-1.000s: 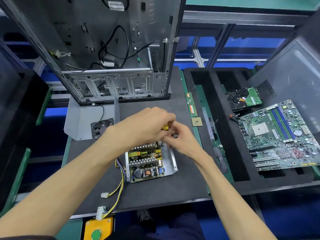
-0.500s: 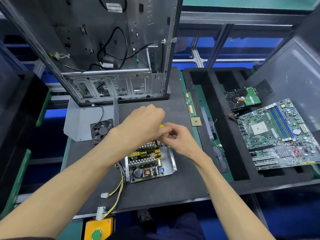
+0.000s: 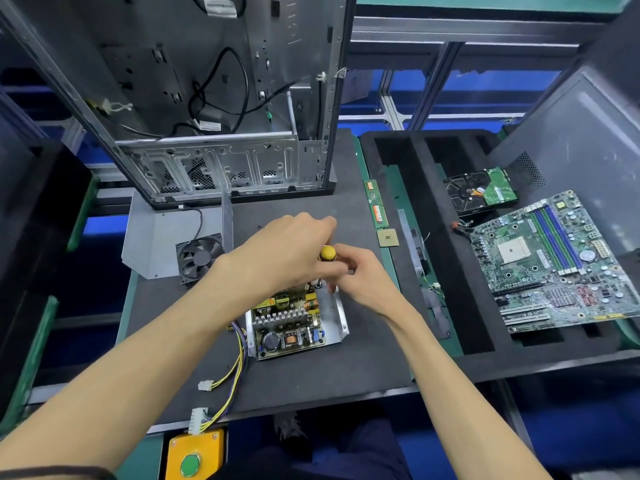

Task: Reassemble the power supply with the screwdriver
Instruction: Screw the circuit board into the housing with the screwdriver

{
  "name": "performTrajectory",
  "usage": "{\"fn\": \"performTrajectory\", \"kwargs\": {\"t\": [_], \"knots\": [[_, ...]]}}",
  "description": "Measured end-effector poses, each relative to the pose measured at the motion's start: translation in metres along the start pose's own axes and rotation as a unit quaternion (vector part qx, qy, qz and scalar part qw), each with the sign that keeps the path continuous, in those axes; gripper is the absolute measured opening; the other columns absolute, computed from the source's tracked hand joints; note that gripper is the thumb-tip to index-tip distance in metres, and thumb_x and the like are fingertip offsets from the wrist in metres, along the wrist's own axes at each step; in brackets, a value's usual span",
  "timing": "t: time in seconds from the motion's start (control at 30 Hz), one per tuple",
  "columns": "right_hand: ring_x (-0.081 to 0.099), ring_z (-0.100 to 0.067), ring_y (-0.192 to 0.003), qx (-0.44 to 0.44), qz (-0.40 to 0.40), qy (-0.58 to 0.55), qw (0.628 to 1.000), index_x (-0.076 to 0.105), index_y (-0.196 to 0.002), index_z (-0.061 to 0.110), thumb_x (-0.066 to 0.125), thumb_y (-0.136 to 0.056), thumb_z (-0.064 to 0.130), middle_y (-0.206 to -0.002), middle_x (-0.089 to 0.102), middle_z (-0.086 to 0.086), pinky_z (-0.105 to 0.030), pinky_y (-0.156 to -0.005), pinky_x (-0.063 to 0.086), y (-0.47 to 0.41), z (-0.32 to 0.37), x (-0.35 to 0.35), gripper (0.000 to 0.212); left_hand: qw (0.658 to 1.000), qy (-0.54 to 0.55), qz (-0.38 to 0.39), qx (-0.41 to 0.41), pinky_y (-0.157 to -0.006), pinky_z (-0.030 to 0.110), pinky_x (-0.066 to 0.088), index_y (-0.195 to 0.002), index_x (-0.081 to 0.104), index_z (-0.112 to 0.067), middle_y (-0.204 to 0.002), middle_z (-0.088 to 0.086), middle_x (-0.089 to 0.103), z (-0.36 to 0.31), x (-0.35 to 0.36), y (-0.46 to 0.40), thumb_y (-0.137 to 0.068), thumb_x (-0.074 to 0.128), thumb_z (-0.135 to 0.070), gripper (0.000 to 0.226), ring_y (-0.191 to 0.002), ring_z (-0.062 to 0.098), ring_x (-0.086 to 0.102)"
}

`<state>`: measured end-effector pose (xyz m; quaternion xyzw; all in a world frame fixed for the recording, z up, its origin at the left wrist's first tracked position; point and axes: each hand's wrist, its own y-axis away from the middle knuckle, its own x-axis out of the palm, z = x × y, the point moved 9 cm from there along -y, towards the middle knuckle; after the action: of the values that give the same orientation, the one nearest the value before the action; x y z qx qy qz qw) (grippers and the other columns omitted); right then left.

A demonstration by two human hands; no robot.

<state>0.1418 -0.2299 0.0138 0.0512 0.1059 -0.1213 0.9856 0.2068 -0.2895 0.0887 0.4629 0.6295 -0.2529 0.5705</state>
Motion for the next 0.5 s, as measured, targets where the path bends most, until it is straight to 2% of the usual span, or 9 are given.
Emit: {"fn": "performTrajectory", "kwargs": {"t": [0.07, 0.1, 0.2, 0.23, 0.3, 0.33, 0.4, 0.47, 0.5], "knots": [[0.056, -0.014, -0.06, 0.002, -0.004, -0.004, 1.0, 0.062, -0.072, 0.028, 0.061, -0.079, 0.022, -0.063, 0.058, 0.0, -0.034, -0.066, 0.045, -0.001, -0.001, 0.0, 0.01, 0.999, 0.003, -0.02, -0.027, -0.063, 0.038, 0.046, -0.093, 0.052, -0.015, -0.078, 0.003, 0.056, 0.004, -0.001, 0.0, -0.091, 0.061, -0.055, 0.041, -0.079, 0.032, 0.06], [0.056, -0.014, -0.059, 0.001, -0.007, -0.005, 1.0, 0.062, -0.072, 0.029, 0.061, -0.078, 0.02, -0.061, 0.057, 0.001, -0.034, -0.065, 0.044, -0.002, -0.002, 0.0, 0.011, 1.0, 0.005, -0.016, -0.025, -0.064, 0.039, 0.046, -0.091, 0.05, -0.016, -0.077, 0.002, 0.054, 0.002, 0.0, -0.001, -0.092, 0.061, -0.051, 0.037, -0.081, 0.034, 0.061], [0.055, -0.014, -0.056, 0.015, -0.011, 0.009, 1.0, 0.063, -0.071, 0.04, 0.063, -0.073, 0.032, -0.056, 0.064, -0.007, -0.028, -0.062, 0.044, -0.001, -0.001, 0.002, 0.008, 0.999, 0.009, 0.017, 0.04, -0.074, 0.037, 0.044, -0.099, 0.055, -0.019, -0.097, 0.003, 0.056, -0.011, 0.0, -0.001, -0.095, 0.061, -0.029, 0.012, -0.094, 0.029, 0.059], [0.054, -0.013, -0.057, 0.018, -0.011, 0.01, 1.0, 0.061, -0.07, 0.038, 0.063, -0.073, 0.037, -0.058, 0.066, -0.01, -0.022, -0.06, 0.043, -0.001, -0.002, 0.003, 0.003, 0.998, 0.01, 0.033, 0.055, -0.076, 0.036, 0.042, -0.104, 0.058, -0.019, -0.102, 0.002, 0.054, -0.013, 0.001, -0.001, -0.093, 0.06, -0.018, 0.011, -0.096, 0.027, 0.057], [0.053, -0.013, -0.059, 0.018, -0.013, 0.013, 1.0, 0.061, -0.07, 0.035, 0.064, -0.076, 0.041, -0.06, 0.068, -0.009, -0.017, -0.057, 0.041, 0.001, -0.003, 0.003, 0.009, 0.996, 0.026, 0.058, 0.066, -0.075, 0.034, 0.041, -0.107, 0.061, -0.019, -0.103, -0.001, 0.049, -0.013, 0.002, 0.001, -0.089, 0.057, -0.007, 0.022, -0.096, 0.025, 0.056], [0.053, -0.013, -0.06, 0.019, -0.013, 0.01, 1.0, 0.062, -0.07, 0.037, 0.063, -0.077, 0.04, -0.061, 0.068, -0.009, -0.017, -0.056, 0.041, 0.001, -0.004, 0.004, 0.007, 0.996, 0.031, 0.051, 0.066, -0.075, 0.034, 0.042, -0.107, 0.061, -0.02, -0.101, -0.002, 0.05, -0.012, 0.0, 0.002, -0.089, 0.058, -0.009, 0.021, -0.095, 0.025, 0.057], [0.052, -0.012, -0.056, 0.018, -0.008, 0.003, 1.0, 0.066, -0.073, 0.039, 0.061, -0.077, 0.031, -0.058, 0.065, -0.005, -0.017, -0.053, 0.039, 0.001, -0.005, 0.005, 0.01, 0.999, 0.016, 0.022, 0.047, -0.074, 0.036, 0.047, -0.106, 0.059, -0.021, -0.098, 0.0, 0.057, -0.009, -0.003, 0.002, -0.091, 0.063, -0.03, 0.018, -0.091, 0.027, 0.06], [0.053, -0.015, -0.055, 0.024, -0.005, -0.008, 1.0, 0.067, -0.078, 0.026, 0.059, -0.077, 0.025, -0.055, 0.06, 0.0, -0.024, -0.053, 0.038, -0.001, -0.008, 0.006, 0.008, 1.0, 0.002, -0.002, -0.001, -0.07, 0.038, 0.05, -0.099, 0.054, -0.019, -0.09, 0.003, 0.061, -0.001, -0.004, 0.002, -0.09, 0.064, -0.049, 0.032, -0.086, 0.031, 0.062], [0.054, -0.019, -0.057, 0.024, -0.006, -0.01, 1.0, 0.066, -0.08, 0.017, 0.059, -0.076, 0.026, -0.055, 0.059, 0.001, -0.027, -0.054, 0.037, -0.002, -0.009, 0.006, 0.011, 1.0, -0.001, -0.008, -0.017, -0.068, 0.038, 0.048, -0.096, 0.051, -0.018, -0.086, 0.004, 0.059, 0.002, -0.004, 0.001, -0.091, 0.063, -0.049, 0.033, -0.085, 0.033, 0.061]]}}
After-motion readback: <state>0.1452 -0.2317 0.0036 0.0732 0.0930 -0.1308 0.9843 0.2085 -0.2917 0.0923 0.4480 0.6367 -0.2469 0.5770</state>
